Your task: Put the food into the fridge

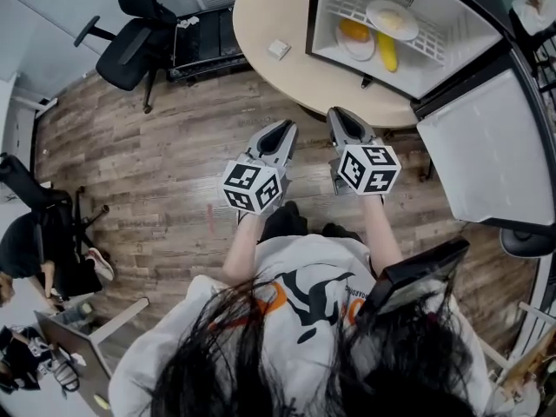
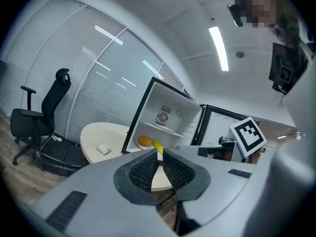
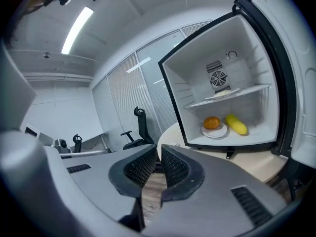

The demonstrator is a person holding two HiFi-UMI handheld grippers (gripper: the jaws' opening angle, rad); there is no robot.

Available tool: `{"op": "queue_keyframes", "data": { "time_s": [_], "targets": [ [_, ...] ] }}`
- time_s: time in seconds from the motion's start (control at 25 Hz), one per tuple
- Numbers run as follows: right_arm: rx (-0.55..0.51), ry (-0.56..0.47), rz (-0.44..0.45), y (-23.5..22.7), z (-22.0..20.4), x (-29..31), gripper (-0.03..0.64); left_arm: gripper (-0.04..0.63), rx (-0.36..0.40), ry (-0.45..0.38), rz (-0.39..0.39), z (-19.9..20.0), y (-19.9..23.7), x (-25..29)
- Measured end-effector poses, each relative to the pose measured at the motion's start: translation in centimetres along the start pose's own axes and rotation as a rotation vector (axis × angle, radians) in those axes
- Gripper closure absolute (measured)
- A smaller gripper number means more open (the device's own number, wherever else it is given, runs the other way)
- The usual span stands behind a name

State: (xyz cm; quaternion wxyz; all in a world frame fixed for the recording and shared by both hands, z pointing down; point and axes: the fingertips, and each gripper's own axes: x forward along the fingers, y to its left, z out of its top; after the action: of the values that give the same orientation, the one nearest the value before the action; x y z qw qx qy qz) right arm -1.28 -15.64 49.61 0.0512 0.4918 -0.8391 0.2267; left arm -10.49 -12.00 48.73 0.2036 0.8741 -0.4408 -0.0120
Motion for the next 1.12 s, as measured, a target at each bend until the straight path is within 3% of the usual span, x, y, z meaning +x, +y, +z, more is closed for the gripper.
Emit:
{"op": "queue_keyframes", "data": {
  "time_s": [0.72, 1.12],
  "targets": [
    [-0.057, 0.055, 0.077, -4.6, -3.3, -14.8, 0.581, 0.554, 0.01, 0.0, 0.061, -5.8, -13.9, -0.8],
    [-0.079, 0.043, 0.117, -4.8, -4.2, -18.3, 0.587, 0.554, 0.052, -0.014, 0.068, -6.8, -18.0, -1.7]
  ]
}}
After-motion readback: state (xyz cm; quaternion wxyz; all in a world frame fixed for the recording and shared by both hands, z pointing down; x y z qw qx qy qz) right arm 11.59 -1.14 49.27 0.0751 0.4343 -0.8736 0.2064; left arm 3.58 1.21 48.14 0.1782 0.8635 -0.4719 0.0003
